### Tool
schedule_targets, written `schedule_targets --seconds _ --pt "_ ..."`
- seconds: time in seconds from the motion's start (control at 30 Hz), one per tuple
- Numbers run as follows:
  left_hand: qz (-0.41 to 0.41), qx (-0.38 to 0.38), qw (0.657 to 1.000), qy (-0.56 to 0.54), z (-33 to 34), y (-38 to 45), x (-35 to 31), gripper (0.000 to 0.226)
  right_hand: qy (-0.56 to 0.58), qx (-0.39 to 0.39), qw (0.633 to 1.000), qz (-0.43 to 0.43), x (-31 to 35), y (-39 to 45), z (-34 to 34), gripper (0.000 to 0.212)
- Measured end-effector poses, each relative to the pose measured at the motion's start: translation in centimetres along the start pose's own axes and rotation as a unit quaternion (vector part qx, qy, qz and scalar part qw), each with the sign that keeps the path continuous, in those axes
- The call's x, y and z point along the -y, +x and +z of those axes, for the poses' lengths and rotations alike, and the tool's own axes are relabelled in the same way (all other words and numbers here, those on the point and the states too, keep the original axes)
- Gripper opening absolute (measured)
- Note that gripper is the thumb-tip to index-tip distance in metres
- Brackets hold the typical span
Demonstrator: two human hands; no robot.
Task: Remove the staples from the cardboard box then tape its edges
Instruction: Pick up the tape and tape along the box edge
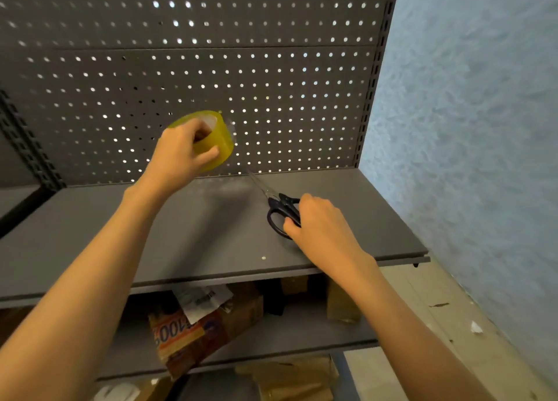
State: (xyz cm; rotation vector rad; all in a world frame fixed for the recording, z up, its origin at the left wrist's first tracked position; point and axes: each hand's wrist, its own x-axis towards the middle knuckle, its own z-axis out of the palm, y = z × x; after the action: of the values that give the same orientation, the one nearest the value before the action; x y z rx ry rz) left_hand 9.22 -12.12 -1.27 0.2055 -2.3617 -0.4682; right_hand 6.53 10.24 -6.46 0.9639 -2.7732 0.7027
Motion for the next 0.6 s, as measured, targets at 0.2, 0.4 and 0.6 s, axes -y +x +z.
schedule_targets --seconds 0.2,0.4,0.6 --pt "-0.012 -0.028 0.998 0.054 -5.5 -4.6 0.6 0.022 0.052 -0.023 0.996 -0.064 3.5 0.1 1.1 0.016" --pt "-0.041 -0.056 0.989 0.133 -11.8 -10.3 2.6 0.021 0.139 0.0 0.985 -0.106 9.0 -0.3 3.1 0.019" --pt "-0.094 -0.068 0.977 0.177 -18.0 -15.6 5.1 0.022 0.176 0.012 0.968 -0.177 15.9 -1.7 5.1 0.015"
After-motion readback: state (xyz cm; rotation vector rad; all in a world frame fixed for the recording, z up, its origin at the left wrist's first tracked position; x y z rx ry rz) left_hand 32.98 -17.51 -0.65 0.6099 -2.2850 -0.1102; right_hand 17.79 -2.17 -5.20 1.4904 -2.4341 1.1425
